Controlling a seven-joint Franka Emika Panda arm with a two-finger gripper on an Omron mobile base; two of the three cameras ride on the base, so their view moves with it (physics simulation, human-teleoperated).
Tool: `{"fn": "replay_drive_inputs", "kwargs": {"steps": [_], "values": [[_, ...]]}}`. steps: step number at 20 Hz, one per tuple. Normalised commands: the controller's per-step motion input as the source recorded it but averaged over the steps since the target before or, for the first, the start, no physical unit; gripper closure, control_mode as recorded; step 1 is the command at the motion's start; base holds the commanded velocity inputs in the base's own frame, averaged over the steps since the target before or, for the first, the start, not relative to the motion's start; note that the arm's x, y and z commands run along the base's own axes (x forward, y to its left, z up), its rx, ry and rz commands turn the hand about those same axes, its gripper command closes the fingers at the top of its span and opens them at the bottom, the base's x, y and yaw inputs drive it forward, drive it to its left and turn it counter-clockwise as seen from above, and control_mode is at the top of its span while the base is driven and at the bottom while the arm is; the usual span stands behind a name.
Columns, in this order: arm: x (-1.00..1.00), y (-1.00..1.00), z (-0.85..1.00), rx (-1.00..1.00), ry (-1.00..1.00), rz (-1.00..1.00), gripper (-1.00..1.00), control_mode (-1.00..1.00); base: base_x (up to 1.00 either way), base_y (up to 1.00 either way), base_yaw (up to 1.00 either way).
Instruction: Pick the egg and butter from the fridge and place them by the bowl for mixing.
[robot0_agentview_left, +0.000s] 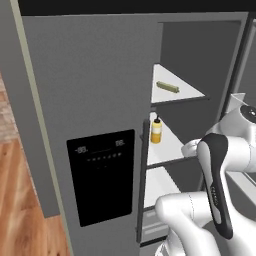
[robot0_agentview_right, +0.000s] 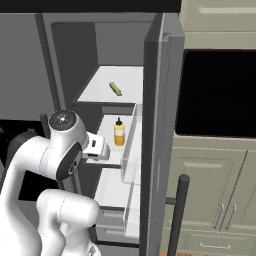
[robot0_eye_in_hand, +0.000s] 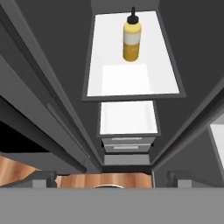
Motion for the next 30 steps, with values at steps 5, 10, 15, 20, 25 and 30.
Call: {"fn": "replay_drive_inputs", "kwargs": {"steps": [5,10,15,20,25,30], "values": [[0.00,0.00,0.00,0.00,0.00,0.00,-1.00,1.00,-0.08,-0.01,0.00],[0.00,0.00,0.00,0.00,0.00,0.00,-1.00,1.00,0.00,0.00,0.00],[0.00,0.00,0.00,0.00,0.00,0.00,-1.00,1.00,0.00,0.00,0.00],[0.00,0.00,0.00,0.00,0.00,0.00,-1.00,1.00,-0.01,0.00,0.00],[-0.01,0.02,0.14,0.00,-0.05,0.00,-1.00,-1.00,0.00,0.00,0.00],[0.00,0.05,0.37,0.00,-0.04,-0.05,-1.00,-1.00,0.00,0.00,0.00]]}}
